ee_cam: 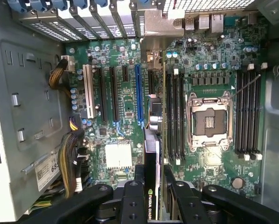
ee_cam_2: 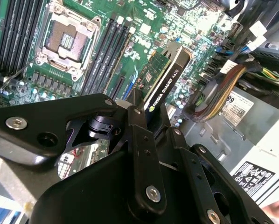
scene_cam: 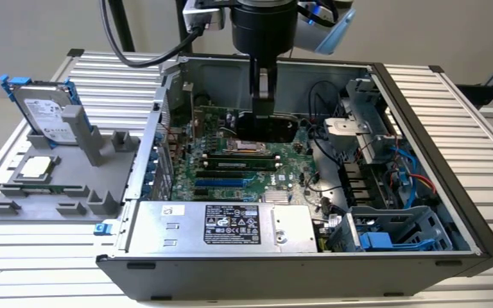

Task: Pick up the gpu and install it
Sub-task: 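Insert the gpu into the slot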

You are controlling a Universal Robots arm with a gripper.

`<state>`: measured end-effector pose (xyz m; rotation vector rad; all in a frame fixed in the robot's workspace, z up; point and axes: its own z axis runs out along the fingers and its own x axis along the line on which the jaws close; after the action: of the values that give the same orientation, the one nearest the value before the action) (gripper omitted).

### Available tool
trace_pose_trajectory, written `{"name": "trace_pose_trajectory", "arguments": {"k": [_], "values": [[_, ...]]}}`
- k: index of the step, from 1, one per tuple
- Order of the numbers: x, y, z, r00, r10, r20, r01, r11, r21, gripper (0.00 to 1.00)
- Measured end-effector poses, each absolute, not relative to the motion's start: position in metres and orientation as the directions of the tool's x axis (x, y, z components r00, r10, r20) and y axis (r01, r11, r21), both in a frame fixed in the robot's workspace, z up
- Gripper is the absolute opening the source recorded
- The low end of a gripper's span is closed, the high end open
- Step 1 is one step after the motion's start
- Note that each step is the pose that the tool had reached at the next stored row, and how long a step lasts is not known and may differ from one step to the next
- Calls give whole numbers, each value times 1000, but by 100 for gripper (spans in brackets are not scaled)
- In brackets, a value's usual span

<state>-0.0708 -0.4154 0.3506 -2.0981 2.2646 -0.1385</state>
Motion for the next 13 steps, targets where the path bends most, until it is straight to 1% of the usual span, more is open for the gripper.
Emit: {"name": "trace_pose_trajectory", "arguments": {"k": [13], "values": [[-71, -415, 347, -77, -997, 24, -992, 75, -101, 0]]}}
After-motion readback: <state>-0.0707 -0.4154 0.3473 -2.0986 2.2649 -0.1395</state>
